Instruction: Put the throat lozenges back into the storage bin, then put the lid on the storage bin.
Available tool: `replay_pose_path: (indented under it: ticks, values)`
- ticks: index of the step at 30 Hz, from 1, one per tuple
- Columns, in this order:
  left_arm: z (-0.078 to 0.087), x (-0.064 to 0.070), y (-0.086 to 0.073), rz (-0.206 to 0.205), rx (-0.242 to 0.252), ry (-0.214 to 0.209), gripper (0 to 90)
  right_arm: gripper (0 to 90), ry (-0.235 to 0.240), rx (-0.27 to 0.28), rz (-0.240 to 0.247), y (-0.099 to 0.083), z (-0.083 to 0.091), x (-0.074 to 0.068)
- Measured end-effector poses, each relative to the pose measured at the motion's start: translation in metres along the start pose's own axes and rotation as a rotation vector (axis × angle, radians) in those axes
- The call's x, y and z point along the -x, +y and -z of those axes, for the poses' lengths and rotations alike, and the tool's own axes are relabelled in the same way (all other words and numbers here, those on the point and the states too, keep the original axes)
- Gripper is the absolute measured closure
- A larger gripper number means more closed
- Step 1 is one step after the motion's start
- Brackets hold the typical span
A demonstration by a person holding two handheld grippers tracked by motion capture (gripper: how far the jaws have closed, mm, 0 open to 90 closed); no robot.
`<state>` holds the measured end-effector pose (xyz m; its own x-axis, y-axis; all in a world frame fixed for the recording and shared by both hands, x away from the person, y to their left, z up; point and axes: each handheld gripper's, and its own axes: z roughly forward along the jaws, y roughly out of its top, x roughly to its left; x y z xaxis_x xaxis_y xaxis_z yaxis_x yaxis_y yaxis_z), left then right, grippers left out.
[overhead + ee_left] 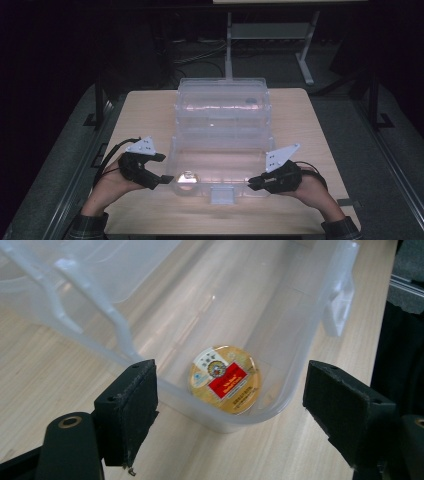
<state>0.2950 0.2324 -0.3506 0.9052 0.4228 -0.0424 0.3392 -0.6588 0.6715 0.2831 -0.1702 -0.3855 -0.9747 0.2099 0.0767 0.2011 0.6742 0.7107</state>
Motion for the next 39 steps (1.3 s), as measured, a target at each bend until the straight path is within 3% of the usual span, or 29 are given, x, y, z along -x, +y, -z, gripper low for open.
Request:
replay_pose_path:
  ticks: [4,12,20,26,34,39]
  values:
    - [-0.006,0.007,0.003,-0.019,0.001,-0.022,21.4,79.9,-0.001,-0.003,0.003,0.0,0.0,0.001]
    - [-0.014,0.014,0.01,-0.056,0.014,-0.053,22.7,62.7,-0.025,0.039,-0.044,0.001,0.009,0.004]
    - [-0.024,0.022,0.015,-0.095,0.032,-0.075,26.4,54.1,-0.046,0.072,-0.053,0.007,0.015,0.005]
    - [-0.032,0.026,0.018,-0.136,0.044,-0.093,33.7,51.0,-0.06,0.095,-0.057,0.012,0.023,0.007]
    - [-0.042,0.03,0.018,-0.16,0.046,-0.131,41.9,48.2,-0.076,0.111,-0.077,0.016,0.029,0.011]
    - [-0.048,0.031,0.018,-0.172,0.035,-0.147,52.0,47.4,-0.085,0.116,-0.092,0.017,0.034,0.015]
